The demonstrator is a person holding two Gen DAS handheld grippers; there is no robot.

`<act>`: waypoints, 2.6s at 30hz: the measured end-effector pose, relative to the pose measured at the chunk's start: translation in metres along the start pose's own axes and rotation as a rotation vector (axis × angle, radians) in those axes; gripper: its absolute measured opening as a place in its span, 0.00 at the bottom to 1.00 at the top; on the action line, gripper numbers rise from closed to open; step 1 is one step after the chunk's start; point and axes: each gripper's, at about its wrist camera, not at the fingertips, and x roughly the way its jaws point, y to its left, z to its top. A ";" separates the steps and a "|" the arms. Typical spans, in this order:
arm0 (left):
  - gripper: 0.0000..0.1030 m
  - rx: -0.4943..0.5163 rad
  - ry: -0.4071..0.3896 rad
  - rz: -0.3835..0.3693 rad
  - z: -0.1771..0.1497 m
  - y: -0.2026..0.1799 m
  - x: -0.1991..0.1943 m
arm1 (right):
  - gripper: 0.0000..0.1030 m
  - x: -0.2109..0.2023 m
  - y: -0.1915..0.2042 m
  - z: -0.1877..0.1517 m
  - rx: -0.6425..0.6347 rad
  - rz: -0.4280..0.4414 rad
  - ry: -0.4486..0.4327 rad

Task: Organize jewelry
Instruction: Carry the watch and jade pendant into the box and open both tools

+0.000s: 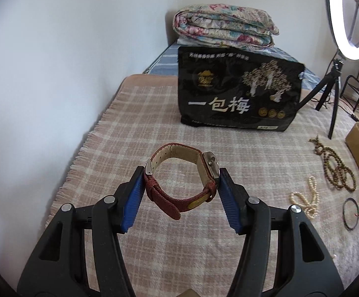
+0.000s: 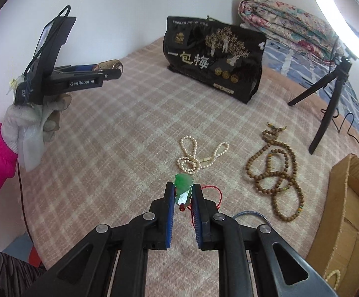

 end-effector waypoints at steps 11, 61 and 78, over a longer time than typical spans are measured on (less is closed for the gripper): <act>0.58 0.058 -0.059 -0.082 0.009 -0.054 -0.050 | 0.12 -0.056 -0.031 -0.023 0.068 -0.052 -0.069; 0.58 0.316 -0.065 -0.393 0.035 -0.378 -0.023 | 0.12 -0.106 -0.233 -0.125 0.388 -0.250 -0.116; 0.78 0.324 -0.072 -0.419 0.035 -0.403 -0.020 | 0.52 -0.099 -0.246 -0.135 0.435 -0.271 -0.129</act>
